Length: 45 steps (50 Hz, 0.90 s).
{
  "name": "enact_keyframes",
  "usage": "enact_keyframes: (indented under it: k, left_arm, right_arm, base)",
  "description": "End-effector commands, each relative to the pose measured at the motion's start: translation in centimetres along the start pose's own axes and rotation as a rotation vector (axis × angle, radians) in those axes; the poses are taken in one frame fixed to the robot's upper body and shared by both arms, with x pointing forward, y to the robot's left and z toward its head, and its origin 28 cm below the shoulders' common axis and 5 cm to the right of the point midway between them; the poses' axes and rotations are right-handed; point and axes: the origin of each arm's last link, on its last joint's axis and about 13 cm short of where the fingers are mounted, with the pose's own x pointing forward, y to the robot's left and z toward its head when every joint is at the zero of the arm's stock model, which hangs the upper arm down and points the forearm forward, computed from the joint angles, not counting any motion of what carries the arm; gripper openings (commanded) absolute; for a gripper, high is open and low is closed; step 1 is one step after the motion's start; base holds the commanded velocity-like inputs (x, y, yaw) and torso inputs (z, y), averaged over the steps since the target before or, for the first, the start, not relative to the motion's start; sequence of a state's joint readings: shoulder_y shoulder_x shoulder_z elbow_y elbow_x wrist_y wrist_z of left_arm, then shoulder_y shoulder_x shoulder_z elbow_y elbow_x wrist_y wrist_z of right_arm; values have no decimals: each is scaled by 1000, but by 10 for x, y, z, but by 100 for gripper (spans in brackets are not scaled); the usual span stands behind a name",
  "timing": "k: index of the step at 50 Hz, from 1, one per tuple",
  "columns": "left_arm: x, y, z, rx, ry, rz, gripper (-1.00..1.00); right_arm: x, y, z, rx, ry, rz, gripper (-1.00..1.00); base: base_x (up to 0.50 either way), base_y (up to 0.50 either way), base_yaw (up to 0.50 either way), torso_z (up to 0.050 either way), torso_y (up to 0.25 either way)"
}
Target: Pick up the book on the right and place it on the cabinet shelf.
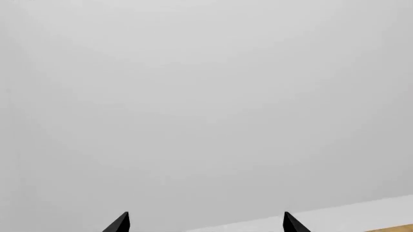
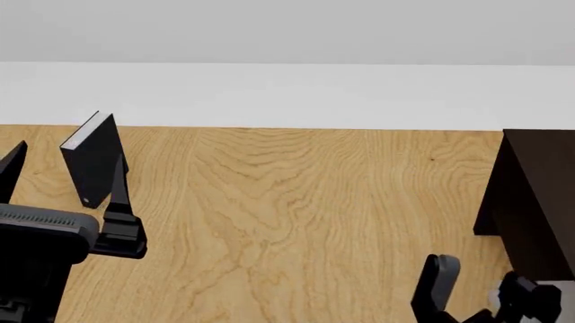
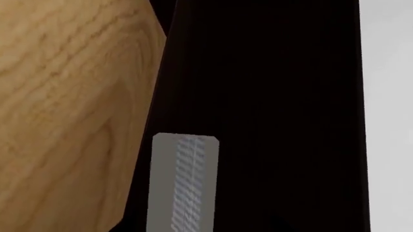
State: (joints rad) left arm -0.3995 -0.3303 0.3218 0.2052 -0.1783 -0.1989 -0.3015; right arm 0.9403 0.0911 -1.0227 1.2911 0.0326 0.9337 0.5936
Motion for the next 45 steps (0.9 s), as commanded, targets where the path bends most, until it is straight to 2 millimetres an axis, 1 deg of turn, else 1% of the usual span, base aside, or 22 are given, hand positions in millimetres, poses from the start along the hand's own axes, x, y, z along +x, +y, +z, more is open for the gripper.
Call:
enact_keyframes:
  k: [1,12,21,29,45]
  left_arm:
    - [0,0,0,2,0,1,100]
    - [0,0,0,2,1,-2,100]
    - [1,0,0,2,-2,0,100]
    - [0,1,0,1,-3,2,100]
    - [0,0,1,-1,-4,0,100]
  right_arm:
    - [1,4,-5,-41,-4,-2,100]
    - [-1,4,1,-21,-38,-16,100]
    - [-7,1,18,54,-126,-29,100]
    - [-12,0,26,76,-165,-31,100]
    - [-15,0,34,129,-210,-16,100]
  base:
    - [0,0,0,0,0]
    - [0,0,0,0,0]
    - [0,0,0,0,0]
    - [0,0,0,0,0]
    - [0,0,0,0,0]
